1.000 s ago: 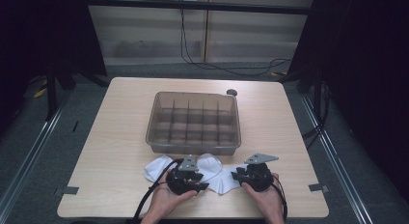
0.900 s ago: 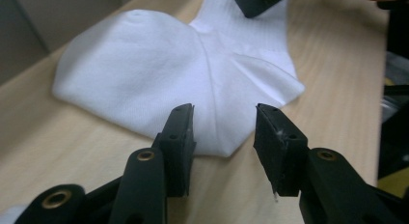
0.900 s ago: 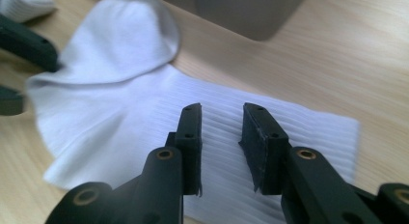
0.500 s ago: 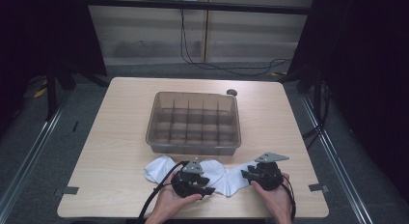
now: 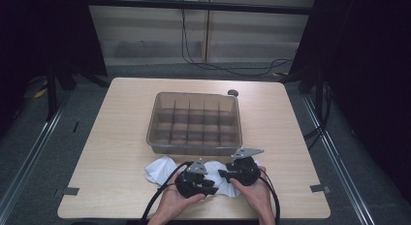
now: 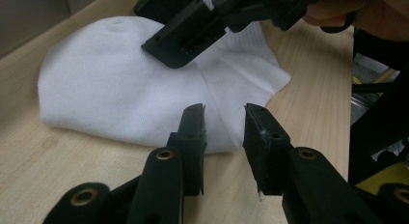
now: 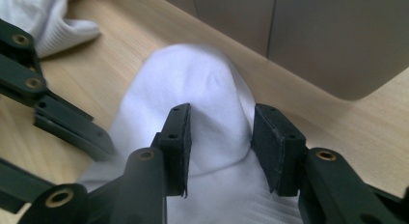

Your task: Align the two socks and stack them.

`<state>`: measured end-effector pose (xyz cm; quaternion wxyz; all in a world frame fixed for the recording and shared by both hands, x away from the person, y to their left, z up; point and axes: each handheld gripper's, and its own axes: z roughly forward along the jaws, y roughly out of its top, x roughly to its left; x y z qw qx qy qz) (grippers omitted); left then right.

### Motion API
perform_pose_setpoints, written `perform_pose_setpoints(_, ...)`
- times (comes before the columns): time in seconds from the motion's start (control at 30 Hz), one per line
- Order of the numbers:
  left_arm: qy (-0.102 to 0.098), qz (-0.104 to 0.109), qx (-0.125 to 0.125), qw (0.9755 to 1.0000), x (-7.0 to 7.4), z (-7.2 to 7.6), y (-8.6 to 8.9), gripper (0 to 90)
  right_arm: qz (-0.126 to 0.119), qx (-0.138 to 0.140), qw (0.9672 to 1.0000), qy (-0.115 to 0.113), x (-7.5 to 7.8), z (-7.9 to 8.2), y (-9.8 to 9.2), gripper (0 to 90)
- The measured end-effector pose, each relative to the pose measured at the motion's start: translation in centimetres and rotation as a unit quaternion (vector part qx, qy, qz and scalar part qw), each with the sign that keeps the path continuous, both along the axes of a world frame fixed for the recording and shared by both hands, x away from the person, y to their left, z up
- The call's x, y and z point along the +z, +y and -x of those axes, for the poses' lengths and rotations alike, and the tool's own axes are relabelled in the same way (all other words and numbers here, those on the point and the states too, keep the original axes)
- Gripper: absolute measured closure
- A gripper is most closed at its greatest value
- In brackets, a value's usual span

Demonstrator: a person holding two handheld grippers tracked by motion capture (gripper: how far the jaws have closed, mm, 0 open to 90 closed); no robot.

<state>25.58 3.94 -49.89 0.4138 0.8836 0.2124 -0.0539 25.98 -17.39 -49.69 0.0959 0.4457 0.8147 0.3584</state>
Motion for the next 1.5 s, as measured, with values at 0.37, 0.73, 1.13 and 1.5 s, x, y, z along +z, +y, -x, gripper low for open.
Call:
perform_pose_setpoints(0.37,-0.006,0.027,0.056,0.998,0.8,-0.6,3.6,67.0,-0.008,0.001,0.9996,-0.029,1.8,0.8,0.0,79.1)
perform_pose_setpoints(0.73,-0.012,0.034,0.083,0.9958,1.6,-1.4,5.5,66.0,0.012,0.005,0.9997,-0.022,1.7,0.4,0.9,71.6)
perform_pose_setpoints(1.13,-0.012,0.027,0.103,0.9942,1.3,-2.1,6.6,64.8,-0.018,-0.009,0.9998,-0.008,0.6,0.2,-0.1,85.9)
perform_pose_setpoints(1.5,-0.016,-0.009,0.126,0.9919,0.7,-2.6,7.0,64.5,-0.02,0.012,0.9992,-0.031,3.1,0.6,0.9,86.0)
